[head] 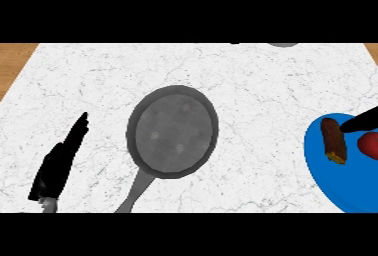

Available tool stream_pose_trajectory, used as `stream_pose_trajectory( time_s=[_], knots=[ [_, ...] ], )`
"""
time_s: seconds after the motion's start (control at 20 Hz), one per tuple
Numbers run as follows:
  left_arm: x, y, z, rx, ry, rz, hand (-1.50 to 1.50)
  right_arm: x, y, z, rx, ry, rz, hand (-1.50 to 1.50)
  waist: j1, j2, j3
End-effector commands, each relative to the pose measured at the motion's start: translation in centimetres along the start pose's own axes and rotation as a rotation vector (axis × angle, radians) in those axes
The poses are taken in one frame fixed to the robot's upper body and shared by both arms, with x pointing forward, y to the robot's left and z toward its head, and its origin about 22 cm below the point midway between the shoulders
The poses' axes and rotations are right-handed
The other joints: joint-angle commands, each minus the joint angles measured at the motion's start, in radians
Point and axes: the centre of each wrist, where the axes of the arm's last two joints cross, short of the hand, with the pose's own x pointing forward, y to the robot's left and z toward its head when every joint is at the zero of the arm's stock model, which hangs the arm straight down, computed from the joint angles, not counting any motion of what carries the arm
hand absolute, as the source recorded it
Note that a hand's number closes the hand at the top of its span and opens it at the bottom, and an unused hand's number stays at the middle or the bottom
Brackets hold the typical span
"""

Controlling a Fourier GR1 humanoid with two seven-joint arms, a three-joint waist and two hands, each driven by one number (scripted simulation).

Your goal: Pick the sweet potato from the plate and place it in the pan

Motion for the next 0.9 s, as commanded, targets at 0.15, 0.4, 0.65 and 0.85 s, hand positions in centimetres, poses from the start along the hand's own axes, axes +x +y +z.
stream_pose_trajectory(
  time_s=[0.15, 0.4, 0.65, 0.85],
  knots=[
    [0.1, -0.7, 0.4, 0.001, 0.011, 0.006, 0.00, 2.3, 2.1, -1.3, 0.119, 0.172, 0.201, -1.50, 0.000, 0.000, -0.001],
    [0.3, 0.9, 0.1, -0.006, -0.004, -0.004, 0.00, 3.3, 2.8, -2.8, 0.193, 0.246, 0.242, -1.50, 0.005, 0.001, 0.000],
    [1.0, -0.1, 0.3, 0.006, 0.015, 0.000, 0.00, 4.5, 4.1, -2.3, 0.213, 0.259, 0.294, -1.50, -0.014, -0.005, 0.000],
    [-0.2, -0.2, -0.2, 0.022, 0.010, -0.012, 0.00, 5.0, 5.1, -3.3, 0.225, 0.274, 0.301, -1.50, -0.018, -0.002, -0.001]
  ],
)
